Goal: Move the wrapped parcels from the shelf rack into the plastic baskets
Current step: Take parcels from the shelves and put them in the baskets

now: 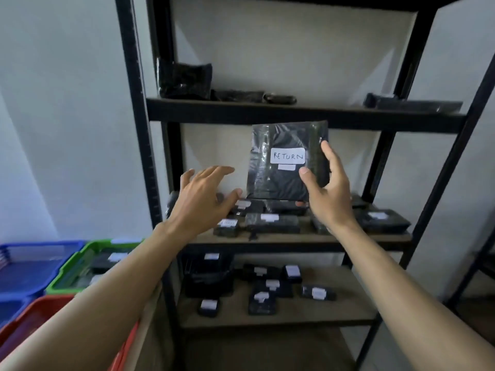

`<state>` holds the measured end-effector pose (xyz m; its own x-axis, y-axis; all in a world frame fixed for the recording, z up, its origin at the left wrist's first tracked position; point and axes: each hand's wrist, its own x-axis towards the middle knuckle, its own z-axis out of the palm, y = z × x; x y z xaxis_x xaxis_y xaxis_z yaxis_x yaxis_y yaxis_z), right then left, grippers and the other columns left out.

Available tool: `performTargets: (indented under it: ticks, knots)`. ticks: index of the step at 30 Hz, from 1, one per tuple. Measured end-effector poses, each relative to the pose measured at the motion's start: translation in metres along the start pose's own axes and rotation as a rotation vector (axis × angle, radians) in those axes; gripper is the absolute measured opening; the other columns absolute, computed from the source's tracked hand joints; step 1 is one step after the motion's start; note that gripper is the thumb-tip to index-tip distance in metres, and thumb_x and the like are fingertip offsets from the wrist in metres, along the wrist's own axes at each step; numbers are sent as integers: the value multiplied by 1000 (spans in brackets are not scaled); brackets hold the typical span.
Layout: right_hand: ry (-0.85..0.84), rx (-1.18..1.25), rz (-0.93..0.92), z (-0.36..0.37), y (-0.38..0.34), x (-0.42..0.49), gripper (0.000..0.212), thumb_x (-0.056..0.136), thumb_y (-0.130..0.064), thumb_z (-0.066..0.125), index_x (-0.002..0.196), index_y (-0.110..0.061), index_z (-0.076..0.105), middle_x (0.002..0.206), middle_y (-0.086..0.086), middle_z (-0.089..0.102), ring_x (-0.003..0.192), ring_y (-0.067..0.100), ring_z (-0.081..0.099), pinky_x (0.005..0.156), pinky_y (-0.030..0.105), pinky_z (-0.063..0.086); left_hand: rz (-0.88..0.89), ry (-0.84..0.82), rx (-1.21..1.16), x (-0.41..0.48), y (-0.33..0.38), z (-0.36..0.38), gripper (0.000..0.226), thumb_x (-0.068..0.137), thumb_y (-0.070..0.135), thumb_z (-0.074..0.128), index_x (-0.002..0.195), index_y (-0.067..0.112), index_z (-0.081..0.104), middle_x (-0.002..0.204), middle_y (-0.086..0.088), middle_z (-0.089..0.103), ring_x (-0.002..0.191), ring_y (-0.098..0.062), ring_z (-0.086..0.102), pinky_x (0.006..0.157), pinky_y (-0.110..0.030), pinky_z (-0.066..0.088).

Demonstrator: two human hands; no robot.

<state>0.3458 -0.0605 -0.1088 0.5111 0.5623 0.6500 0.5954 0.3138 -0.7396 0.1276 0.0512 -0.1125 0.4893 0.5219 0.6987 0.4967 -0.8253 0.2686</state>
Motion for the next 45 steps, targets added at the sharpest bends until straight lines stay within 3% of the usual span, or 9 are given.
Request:
performTargets:
  ticks: [6, 10, 14, 18, 25, 29, 35, 39, 45]
  knots:
    - [-105, 31, 131, 48, -14, -92, 61, 96, -21, 59, 151, -16, 31, 144, -8, 38, 110, -27, 38, 82, -3, 40, -178, -78, 33, -97, -31, -36, 39, 85, 34, 62, 122, 21, 59, 112, 1, 67, 106, -22, 59, 104, -40, 30]
    - [-185, 123, 257, 88, -24, -137, 62, 96, -23, 60, 150, -28, 30, 143, -9, 37, 118, 10, 52, 57, 21, 57, -285, -97, 84, -142, -60, -67, 37, 88, 38, 60, 122, 22, 59, 120, 2, 64, 110, -22, 57, 102, -38, 27]
    - [-243, 122, 283, 137, -25, -169, 64, 93, -33, 62, 147, -39, 30, 147, -9, 36, 120, 21, 56, 64, 46, 61, -368, -103, 101, -172, -98, -93, 37, 90, 40, 59, 123, 22, 60, 122, 2, 64, 116, -22, 55, 103, -38, 27]
    - [-300, 133, 333, 198, -32, -194, 65, 91, -35, 63, 146, -41, 29, 142, -5, 40, 111, 21, 61, 62, 45, 61, -420, -123, 102, -195, -150, -113, 33, 90, 39, 58, 120, 24, 60, 116, 4, 66, 110, -22, 58, 100, -39, 28]
    - [-371, 49, 439, 326, -28, -244, 65, 85, -50, 61, 140, -56, 28, 136, 0, 46, 116, 24, 58, 85, 50, 56, -509, -189, 87, -242, -256, -142, 25, 93, 29, 53, 115, 25, 63, 112, 3, 68, 101, -22, 61, 93, -33, 26]
    - [-383, -8, 498, 386, -25, -284, 63, 94, -30, 59, 150, -25, 30, 145, 7, 39, 126, 13, 42, 102, 28, 38, -561, -280, 76, -275, -306, -152, 24, 94, 26, 50, 115, 22, 62, 107, 0, 69, 101, -24, 62, 94, -37, 31]
    - [-451, -1, 648, 447, -20, -333, 65, 92, -34, 59, 149, -36, 27, 136, -5, 34, 110, 34, 58, 68, 46, 60, -615, -444, 78, -308, -361, -151, 31, 96, 25, 47, 124, 18, 57, 120, 0, 64, 109, -25, 58, 93, -37, 29]
    - [-489, -58, 703, 481, -6, -351, 65, 96, -19, 56, 152, -22, 24, 143, 2, 32, 119, 26, 48, 62, 12, 51, -651, -509, 76, -325, -386, -144, 25, 94, 23, 45, 116, 17, 56, 114, -1, 63, 102, -25, 58, 84, -35, 23]
    - [-540, -40, 812, 534, 17, -363, 65, 96, -20, 53, 152, -28, 22, 140, 6, 30, 96, 35, 60, 41, 31, 54, -704, -569, 78, -337, -430, -130, 23, 94, 26, 45, 112, 18, 55, 112, 0, 61, 101, -25, 58, 90, -40, 28]
